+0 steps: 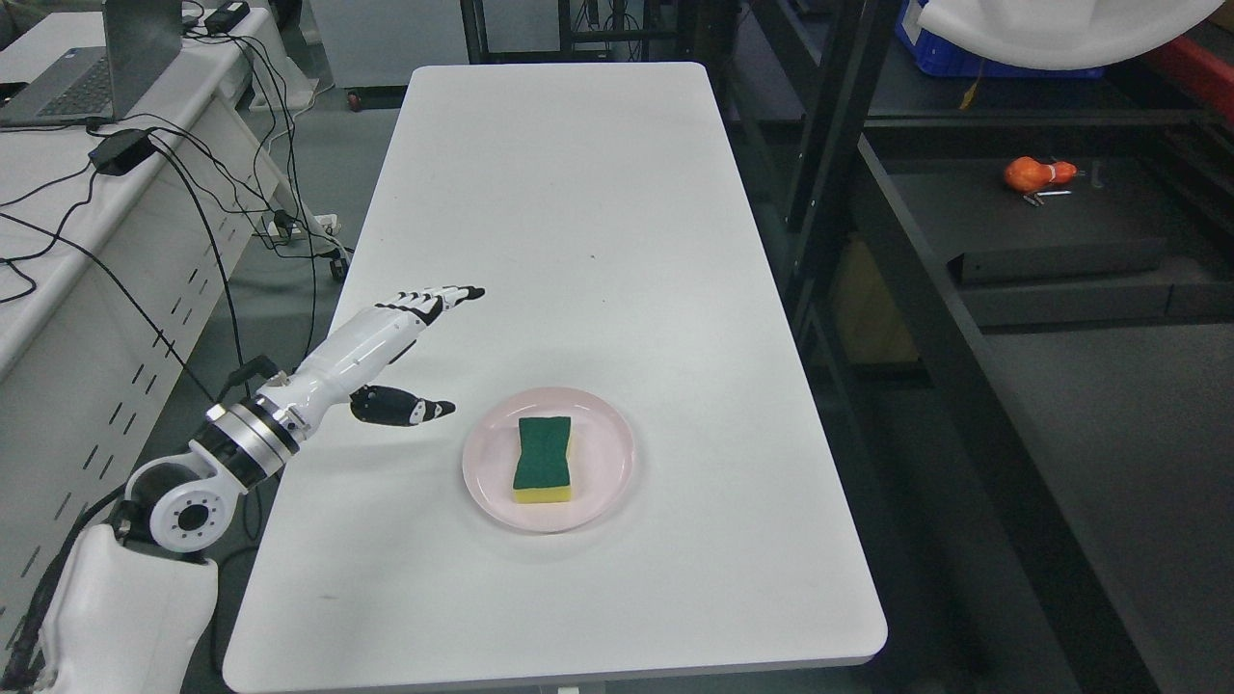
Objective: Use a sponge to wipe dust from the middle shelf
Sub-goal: 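Reach the left hand over the table toward the sponge on the pink plate, then close the left hand around the green-and-yellow sponge and lift it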
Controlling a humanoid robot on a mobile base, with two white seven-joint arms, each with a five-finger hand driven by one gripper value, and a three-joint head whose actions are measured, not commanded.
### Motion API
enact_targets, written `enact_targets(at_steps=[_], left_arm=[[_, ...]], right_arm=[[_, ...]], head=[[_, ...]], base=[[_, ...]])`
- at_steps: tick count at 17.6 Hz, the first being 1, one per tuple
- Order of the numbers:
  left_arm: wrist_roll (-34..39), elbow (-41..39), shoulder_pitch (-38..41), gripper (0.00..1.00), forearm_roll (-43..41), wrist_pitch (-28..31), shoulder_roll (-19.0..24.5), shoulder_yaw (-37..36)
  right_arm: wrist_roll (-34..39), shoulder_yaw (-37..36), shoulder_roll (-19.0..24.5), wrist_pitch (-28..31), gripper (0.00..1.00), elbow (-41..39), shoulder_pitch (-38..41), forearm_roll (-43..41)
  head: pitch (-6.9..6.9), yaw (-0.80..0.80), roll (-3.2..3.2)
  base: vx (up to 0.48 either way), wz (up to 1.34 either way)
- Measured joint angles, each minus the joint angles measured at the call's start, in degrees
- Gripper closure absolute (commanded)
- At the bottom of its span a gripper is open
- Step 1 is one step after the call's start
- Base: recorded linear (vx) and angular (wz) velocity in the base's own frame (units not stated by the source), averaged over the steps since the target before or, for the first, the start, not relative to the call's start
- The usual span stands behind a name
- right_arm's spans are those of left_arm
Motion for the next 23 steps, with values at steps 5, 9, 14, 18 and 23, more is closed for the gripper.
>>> enact_targets(at_steps=[5, 9, 14, 18, 23], left_arm=[[-5.24, 2.38, -5.86, 0.05, -11.84, -7.25, 1.4, -5.25], [-6.55, 3.37, -9.55, 0.05, -15.23, -9.11, 1.69, -8.84], [-7.33, 4.3, -12.53, 0.05, -17.26, -10.15, 1.1, -13.85], [-7.66, 4.82, -12.99, 0.06, -17.9, -10.3, 0.48, -16.46], [-7.7, 5.22, -12.23, 0.06, -18.15, -10.16, 0.02, -18.32]], right_arm=[[0.15, 0.0, 0.0, 0.0, 0.0, 0.0, -0.01, 0.0], [0.29, 0.0, 0.0, 0.0, 0.0, 0.0, -0.02, 0.0], [0.3, 0.0, 0.0, 0.0, 0.0, 0.0, -0.04, 0.0], [0.32, 0.0, 0.0, 0.0, 0.0, 0.0, -0.04, 0.0], [0.33, 0.0, 0.0, 0.0, 0.0, 0.0, -0.03, 0.0]], head=[[0.0, 0.0, 0.0], [0.0, 0.0, 0.0], [0.0, 0.0, 0.0], [0.0, 0.0, 0.0], [0.0, 0.0, 0.0]], base=[[0.0, 0.0], [0.0, 0.0], [0.0, 0.0], [0.0, 0.0], [-0.005, -0.02]])
